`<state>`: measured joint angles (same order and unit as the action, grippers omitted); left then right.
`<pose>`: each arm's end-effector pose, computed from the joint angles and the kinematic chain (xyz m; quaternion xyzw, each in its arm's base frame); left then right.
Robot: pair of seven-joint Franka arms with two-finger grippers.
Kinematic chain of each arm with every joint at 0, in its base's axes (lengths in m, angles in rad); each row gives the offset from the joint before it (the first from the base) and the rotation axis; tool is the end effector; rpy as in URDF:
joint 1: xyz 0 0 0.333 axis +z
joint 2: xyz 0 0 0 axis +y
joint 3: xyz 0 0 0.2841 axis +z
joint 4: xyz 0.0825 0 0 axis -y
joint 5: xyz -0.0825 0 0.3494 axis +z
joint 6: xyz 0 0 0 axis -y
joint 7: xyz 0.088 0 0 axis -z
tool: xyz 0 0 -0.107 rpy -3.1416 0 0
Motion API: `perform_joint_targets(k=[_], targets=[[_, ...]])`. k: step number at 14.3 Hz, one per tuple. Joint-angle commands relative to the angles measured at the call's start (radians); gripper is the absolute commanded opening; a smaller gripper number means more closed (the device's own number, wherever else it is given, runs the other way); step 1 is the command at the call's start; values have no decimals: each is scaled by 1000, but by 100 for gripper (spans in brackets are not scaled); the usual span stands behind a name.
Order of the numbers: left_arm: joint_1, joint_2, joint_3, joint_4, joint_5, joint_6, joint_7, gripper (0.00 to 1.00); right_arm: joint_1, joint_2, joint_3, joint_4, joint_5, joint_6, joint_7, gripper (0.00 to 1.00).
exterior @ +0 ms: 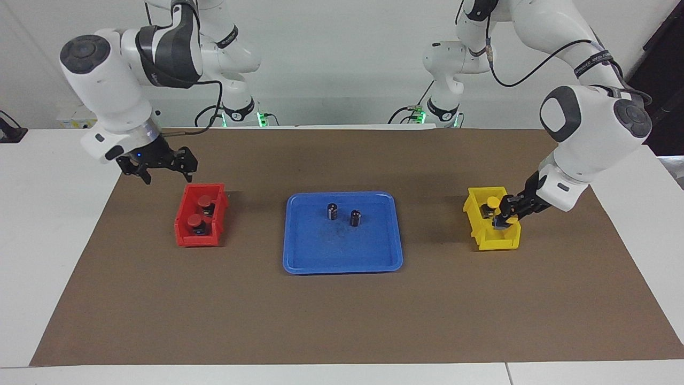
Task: Sort red and yellow buttons by color
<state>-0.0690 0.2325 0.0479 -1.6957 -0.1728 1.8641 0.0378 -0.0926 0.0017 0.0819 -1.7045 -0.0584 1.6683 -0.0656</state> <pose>0.5828 -0.0274 0.4342 0.9966 -0.0022 -0.0311 0.0765 0.5241 -0.0114 0.5414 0.9989 0.0308 -0.0200 0.0282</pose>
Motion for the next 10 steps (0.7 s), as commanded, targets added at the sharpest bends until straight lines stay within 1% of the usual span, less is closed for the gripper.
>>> perform_joint_targets(k=[1,2,4,6,8,9,10], targets=[[8,-90,-13,-156,-16,90,54,1,-2,-45,4,9,9,-54,-16,100],[8,-105,-13,-195,-16,127,56,1,-4,-42,3,23,29,-79,-16,100],[8,-136,-13,-289,-16,248,59,2,-15,-45,-5,26,43,-111,-17,100],[8,-140,-13,-317,-16,280,62,2,-41,-33,-7,45,46,-96,-19,100],[8,-131,-13,-324,-16,303,62,1,-32,-6,-10,78,26,-104,-16,100],[8,-125,-13,-337,-16,323,60,1,-26,10,-16,109,26,-128,-16,100],[9,-124,-14,-350,-16,346,60,1,-21,44,-34,155,26,-151,-16,100]])
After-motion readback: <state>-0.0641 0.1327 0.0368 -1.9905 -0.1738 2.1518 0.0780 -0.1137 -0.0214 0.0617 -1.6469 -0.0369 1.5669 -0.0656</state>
